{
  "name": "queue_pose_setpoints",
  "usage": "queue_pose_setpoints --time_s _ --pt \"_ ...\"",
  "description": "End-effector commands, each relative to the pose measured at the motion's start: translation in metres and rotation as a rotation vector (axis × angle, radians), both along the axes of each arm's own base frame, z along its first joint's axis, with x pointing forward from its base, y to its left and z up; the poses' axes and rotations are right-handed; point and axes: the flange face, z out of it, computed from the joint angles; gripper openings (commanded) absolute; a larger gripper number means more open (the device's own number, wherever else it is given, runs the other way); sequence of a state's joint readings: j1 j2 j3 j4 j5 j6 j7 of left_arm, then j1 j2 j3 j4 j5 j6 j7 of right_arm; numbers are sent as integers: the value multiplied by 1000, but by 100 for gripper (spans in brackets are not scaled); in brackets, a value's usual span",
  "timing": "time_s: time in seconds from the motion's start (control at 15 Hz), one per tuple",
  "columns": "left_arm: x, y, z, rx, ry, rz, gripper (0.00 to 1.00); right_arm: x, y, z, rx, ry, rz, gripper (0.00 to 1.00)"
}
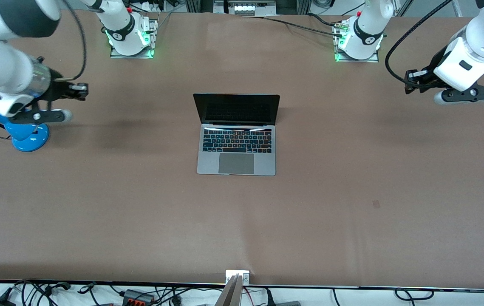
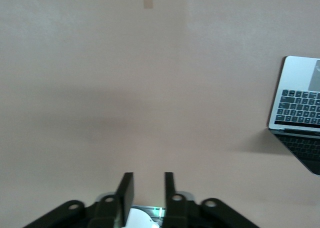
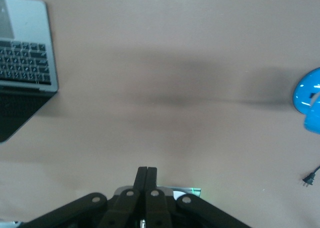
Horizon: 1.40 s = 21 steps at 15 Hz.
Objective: Close laptop with both arms from behind
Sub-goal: 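Move the right gripper and the left gripper toward the laptop screen's back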
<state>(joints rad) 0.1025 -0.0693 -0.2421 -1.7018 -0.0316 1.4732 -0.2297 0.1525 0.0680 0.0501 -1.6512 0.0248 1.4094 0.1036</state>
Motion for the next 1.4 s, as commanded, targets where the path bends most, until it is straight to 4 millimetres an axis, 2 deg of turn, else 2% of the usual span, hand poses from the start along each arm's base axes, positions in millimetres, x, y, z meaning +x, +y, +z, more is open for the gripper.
queue_pose_setpoints --time_s 0.0,0.13,0.27,0.47,0.53,0.6,0.73,0.87,0.93,1.0,1.07,1.13,1.27,1.33 --pt "3 -28 -5 -29 2 -20 13 -30 28 0 34 13 44 0" --pt "2 -38 -8 -93 8 -19 1 -44 39 -5 59 31 48 0" --pt "-1 -53 -20 -104 43 -6 1 -57 59 -7 45 6 26 0" --pt "-15 -119 -55 -61 129 16 1 -80 93 -16 20 -7 6 0" --pt "-13 -129 -70 -55 158 30 1 -88 105 -21 16 -12 11 0" --pt "-11 -137 -75 -63 165 11 0 -96 114 -25 15 -17 13 0" --pt "-18 -172 -89 -73 185 -58 0 -116 132 -37 71 5 -31 0" --pt "-22 -187 -97 -79 185 -93 1 -143 151 -51 86 -22 0 0" --pt "-23 -198 -111 -93 215 -137 1 -153 157 -60 79 -28 -7 0" --pt "-28 -212 -113 -115 219 -155 1 -163 166 -67 73 -40 -17 0" --pt "-27 -219 -118 -145 209 -149 1 -175 181 -75 75 -59 -12 0" --pt "-35 -234 -132 -158 224 -162 1 -182 192 -82 83 -83 -16 0" --pt "-43 -248 -160 -178 233 -162 1 -193 205 -101 92 -116 -8 0" --pt "-55 -261 -174 -187 231 -177 0 -197 211 -108 97 -130 -15 0"
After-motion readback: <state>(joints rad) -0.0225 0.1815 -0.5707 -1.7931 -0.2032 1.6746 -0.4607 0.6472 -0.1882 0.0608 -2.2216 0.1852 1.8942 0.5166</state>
